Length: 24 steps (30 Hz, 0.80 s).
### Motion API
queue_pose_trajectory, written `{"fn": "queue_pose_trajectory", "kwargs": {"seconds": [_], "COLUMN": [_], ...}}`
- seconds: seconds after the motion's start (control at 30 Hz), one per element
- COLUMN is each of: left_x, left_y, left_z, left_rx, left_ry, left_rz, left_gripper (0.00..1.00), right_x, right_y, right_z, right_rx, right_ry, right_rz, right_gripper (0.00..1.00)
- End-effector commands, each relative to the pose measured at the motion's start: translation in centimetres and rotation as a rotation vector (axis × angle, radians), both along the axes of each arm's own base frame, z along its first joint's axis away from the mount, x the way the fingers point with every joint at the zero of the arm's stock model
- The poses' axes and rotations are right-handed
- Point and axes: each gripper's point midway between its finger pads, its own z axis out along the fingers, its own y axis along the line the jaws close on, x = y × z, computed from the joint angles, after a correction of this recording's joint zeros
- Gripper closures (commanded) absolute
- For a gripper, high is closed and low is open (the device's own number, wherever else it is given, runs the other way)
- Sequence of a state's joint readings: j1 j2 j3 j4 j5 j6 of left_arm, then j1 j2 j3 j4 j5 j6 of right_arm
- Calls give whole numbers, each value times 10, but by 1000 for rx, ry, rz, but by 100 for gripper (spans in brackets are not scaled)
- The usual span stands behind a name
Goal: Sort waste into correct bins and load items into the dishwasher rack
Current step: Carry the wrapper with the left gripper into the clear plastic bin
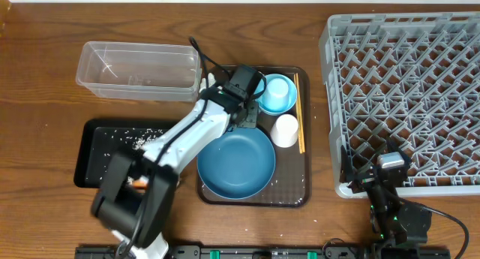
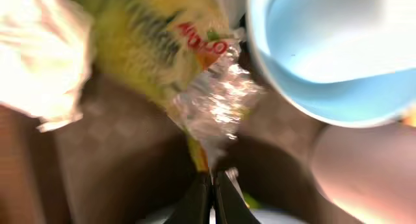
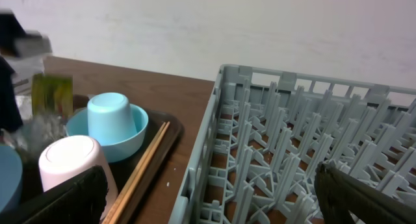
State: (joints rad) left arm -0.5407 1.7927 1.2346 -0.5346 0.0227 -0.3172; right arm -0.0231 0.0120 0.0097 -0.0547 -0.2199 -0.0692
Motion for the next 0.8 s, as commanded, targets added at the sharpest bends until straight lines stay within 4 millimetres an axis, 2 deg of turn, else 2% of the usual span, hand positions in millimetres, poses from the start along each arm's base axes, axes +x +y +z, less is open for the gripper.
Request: {"fn": "queue_pose_trajectory", "kwargs": {"seconds": [0.0,0.13,0.4,0.5,0.77], "left_x": [-3,-12,-12,-2,44], "left_y": [1,7,10,21,72], "left_z": [37,55,91,105,133], "left_rx": [-33,-44,-86,-77,-135], "left_ry": [-58,-69,-159,-224,-371], "left_rz": [4,14,21,85,368], "left_gripper": [94,94,94,94,94], "right_x": [0,0,0,0,0], "right_y": [-3,-3,-3,-3,-3], "right_z": [-1,-1,-1,-1,-1], "right_rx": [12,12,12,12,12], "right_ry": [2,2,2,2,2], "right_rz": [-12,-12,-12,-12,-12], "right_gripper": [1,1,1,1,1]}}
